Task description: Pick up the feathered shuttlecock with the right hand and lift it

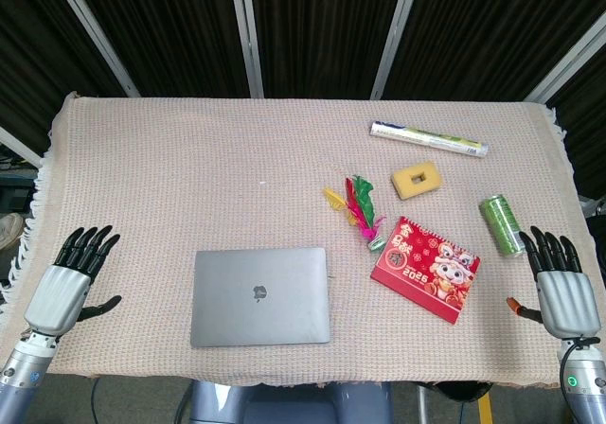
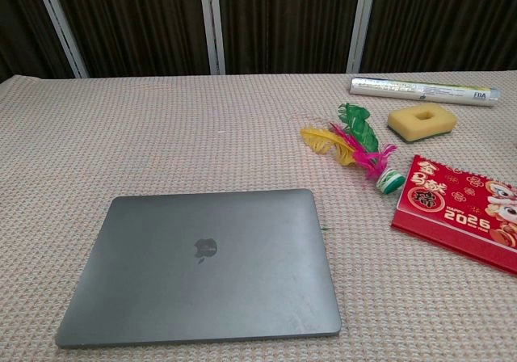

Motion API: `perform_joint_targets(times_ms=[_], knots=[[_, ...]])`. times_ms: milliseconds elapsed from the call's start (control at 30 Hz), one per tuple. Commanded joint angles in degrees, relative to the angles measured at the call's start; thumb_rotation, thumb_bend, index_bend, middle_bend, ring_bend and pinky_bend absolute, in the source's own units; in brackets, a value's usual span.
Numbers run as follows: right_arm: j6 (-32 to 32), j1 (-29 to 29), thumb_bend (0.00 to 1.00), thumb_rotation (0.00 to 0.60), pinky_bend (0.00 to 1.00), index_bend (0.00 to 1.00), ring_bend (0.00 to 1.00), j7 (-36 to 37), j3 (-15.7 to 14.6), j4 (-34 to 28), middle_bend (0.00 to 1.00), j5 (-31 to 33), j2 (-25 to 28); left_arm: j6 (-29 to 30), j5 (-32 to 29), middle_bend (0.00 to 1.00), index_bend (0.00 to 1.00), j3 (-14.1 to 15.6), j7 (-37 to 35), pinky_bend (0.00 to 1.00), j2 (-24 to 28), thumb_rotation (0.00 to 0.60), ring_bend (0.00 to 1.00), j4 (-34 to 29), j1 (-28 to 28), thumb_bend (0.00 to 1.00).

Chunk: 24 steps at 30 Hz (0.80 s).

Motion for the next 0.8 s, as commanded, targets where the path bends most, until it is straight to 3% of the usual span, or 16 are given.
perform_joint_targets(times_ms=[33, 267, 400, 567, 800], knots=[[-0.5, 0.2, 0.0, 0.6, 0.0, 0.0, 0.0, -0.3, 0.0, 0.2, 0.0, 0.2, -0.2, 0.0, -0.2, 0.0, 0.0, -0.1, 0.1, 0.0, 0.0, 0.6, 0.0, 0.0, 0.1, 0.01], [-0.5, 0.8, 0.0, 0.6, 0.0, 0.01, 0.0, -0.5, 0.0, 0.2, 0.0, -0.4, -1.5, -0.2, 0.1, 0.0, 0.0, 0.2, 0.1, 0.0, 0.1, 0.6, 0.0, -0.6, 0.0, 0.01], [-0.9, 2.4, 0.03, 0.6, 0.0, 0.13, 0.0, 1.0, -0.2, -0.4, 0.0, -3.5, -3.7, -0.5, 0.5, 0.0, 0.0, 0.4, -0.8, 0.0, 0.4, 0.6, 0.0, -1.0, -0.3, 0.01], [-6.1, 7.6, 0.09, 0.6, 0.0, 0.26, 0.0, -0.6, 0.9, -0.5, 0.0, -5.3, -7.4, -2.4, -0.9, 0.0, 0.0, 0.3, -2.1, 0.0, 0.8, 0.6, 0.0, -0.9, -0.8, 0.01], [-14.7, 15.6, 0.1, 0.6, 0.0, 0.32, 0.0, -3.6, 4.7, 3.1, 0.0, -2.7, -13.9, -3.4, -1.9, 0.0, 0.0, -0.1, -3.0, 0.0, 1.0, 0.6, 0.0, -0.7, -1.1, 0.01]])
